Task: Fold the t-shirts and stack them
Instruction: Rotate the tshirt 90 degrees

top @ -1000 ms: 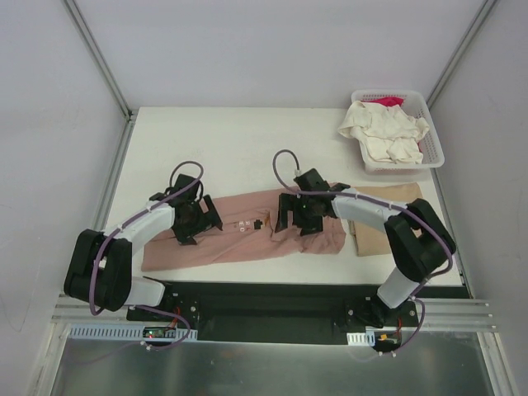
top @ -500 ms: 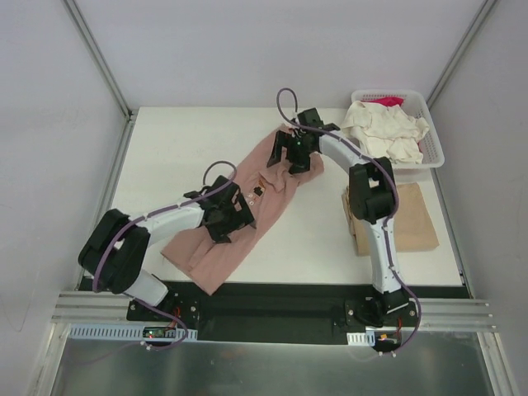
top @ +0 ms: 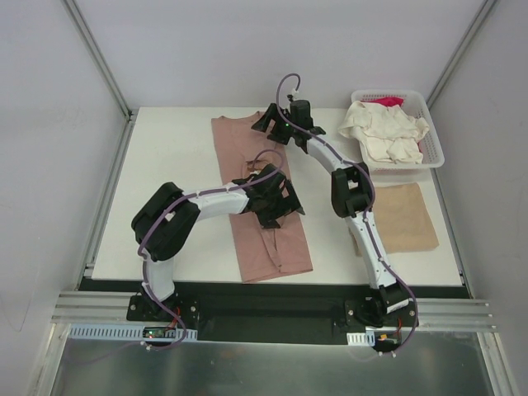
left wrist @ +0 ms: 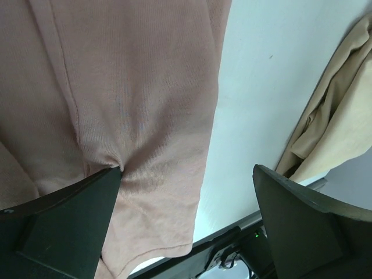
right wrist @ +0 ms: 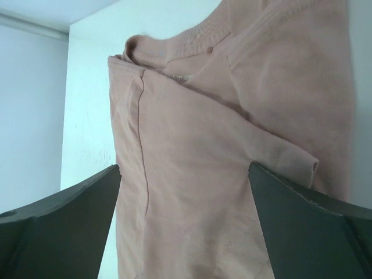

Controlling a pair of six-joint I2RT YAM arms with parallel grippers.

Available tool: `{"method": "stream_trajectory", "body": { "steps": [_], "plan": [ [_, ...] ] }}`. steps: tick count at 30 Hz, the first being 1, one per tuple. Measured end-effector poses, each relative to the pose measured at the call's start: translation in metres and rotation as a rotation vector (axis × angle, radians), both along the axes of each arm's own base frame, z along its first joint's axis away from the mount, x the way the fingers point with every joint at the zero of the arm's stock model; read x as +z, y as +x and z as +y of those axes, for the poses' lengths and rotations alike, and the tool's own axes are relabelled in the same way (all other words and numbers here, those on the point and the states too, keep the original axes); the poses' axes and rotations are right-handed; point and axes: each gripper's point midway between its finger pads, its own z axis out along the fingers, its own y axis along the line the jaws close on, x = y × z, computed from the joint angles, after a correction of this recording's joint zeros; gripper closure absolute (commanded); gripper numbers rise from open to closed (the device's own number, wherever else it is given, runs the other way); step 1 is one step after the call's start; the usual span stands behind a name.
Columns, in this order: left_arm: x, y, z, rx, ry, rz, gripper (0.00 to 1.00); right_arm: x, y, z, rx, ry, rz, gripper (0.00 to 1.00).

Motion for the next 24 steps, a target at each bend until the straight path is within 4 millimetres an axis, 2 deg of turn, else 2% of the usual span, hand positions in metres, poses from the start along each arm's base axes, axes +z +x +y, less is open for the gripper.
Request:
{"method": "stream_trajectory", "body": {
  "steps": [5,8,9,10,12,16,18,19,20,22,24],
  "plan": [
    [0.004,0.001,0.003,-0.010,0.011,-0.036,0.01,0.001,0.012,-0.011,-0.027,-0.064,-0.075,0.03],
    [0.014,-0.005,0.003,-0.058,0.021,-0.074,0.01,0.008,0.012,-0.024,-0.021,-0.130,-0.101,0.03],
    [0.019,-0.008,0.002,-0.075,0.020,-0.091,0.01,0.016,0.010,-0.030,-0.017,-0.150,-0.114,0.03],
    [0.028,-0.011,0.001,-0.100,0.013,-0.118,0.01,0.025,0.007,-0.036,-0.013,-0.169,-0.118,0.03],
    [0.051,-0.021,-0.003,-0.148,-0.012,-0.173,0.01,0.056,0.000,-0.050,-0.009,-0.197,-0.145,0.03],
    [0.105,-0.052,-0.001,-0.239,-0.093,-0.302,0.01,0.141,-0.025,-0.084,-0.018,-0.244,-0.223,0.03],
    [0.118,-0.067,0.008,-0.259,-0.115,-0.333,0.01,0.186,-0.050,-0.106,-0.032,-0.272,-0.265,0.03],
    [0.119,-0.076,0.020,-0.258,-0.112,-0.335,0.01,0.206,-0.070,-0.119,-0.039,-0.290,-0.284,0.03],
    [0.117,-0.081,0.027,-0.254,-0.107,-0.332,0.01,0.217,-0.087,-0.127,-0.045,-0.302,-0.286,0.03],
    [0.098,-0.096,0.054,-0.230,-0.054,-0.294,0.01,0.230,-0.126,-0.143,-0.049,-0.325,-0.293,0.03],
    [0.068,-0.113,0.084,-0.192,0.015,-0.223,0.01,0.224,-0.174,-0.155,-0.037,-0.354,-0.272,0.03]
  ]
}}
